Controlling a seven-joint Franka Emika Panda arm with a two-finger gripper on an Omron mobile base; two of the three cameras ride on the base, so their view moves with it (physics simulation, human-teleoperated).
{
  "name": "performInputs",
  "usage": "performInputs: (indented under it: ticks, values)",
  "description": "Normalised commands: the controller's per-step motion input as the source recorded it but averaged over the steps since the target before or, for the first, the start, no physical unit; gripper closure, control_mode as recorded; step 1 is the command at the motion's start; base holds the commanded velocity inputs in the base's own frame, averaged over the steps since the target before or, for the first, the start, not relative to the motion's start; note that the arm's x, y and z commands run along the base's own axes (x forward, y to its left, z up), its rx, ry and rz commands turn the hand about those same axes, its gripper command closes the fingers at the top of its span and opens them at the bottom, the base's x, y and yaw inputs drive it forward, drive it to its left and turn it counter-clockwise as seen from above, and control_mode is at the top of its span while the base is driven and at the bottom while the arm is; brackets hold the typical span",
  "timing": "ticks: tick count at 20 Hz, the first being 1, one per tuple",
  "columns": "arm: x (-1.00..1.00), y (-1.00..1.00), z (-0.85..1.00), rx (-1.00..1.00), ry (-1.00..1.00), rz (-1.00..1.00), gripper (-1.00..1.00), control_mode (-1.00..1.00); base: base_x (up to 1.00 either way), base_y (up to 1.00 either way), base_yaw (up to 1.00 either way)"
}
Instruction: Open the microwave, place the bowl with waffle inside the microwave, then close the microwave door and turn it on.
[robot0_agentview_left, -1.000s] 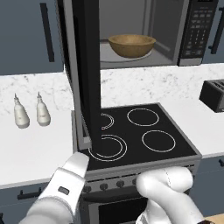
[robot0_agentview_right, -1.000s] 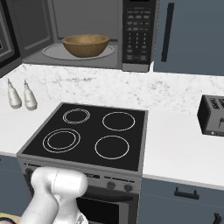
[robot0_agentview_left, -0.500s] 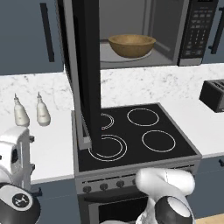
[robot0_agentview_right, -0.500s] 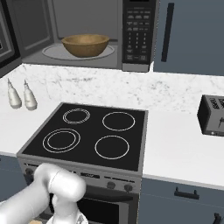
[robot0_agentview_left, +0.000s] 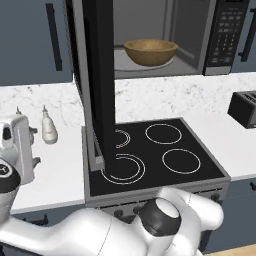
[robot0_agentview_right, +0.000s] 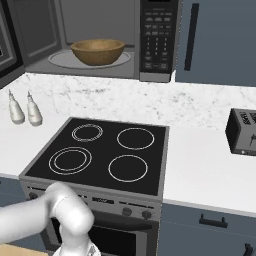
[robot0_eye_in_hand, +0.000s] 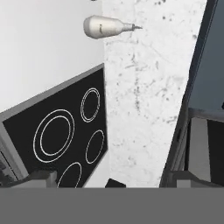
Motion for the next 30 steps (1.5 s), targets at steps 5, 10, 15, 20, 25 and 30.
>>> performInputs:
  ticks: [5,10,15,20,25,30]
  values:
    - [0.06,-1.00,0.01,0.00,0.04,-0.07,-1.00,-1.00,0.00,0.00,0.00]
    - [0.00,-1.00,0.00,0.00,0.00,-0.03,-1.00,-1.00,0.00,0.00,0.00]
    - [0.01,-1.00,0.01,0.00,0.00,0.00,-1.00,-1.00,0.00,0.00,0.00]
    - [0.02,-1.00,0.11,0.00,0.00,0.00,-1.00,-1.00,0.00,0.00,0.00]
    - [0.05,-1.00,0.26,-0.03,-0.03,0.00,-1.00,-1.00,0.00,0.00,0.00]
    - [0.44,-1.00,0.19,-0.04,-0.03,0.00,-1.00,-1.00,0.00,0.00,0.00]
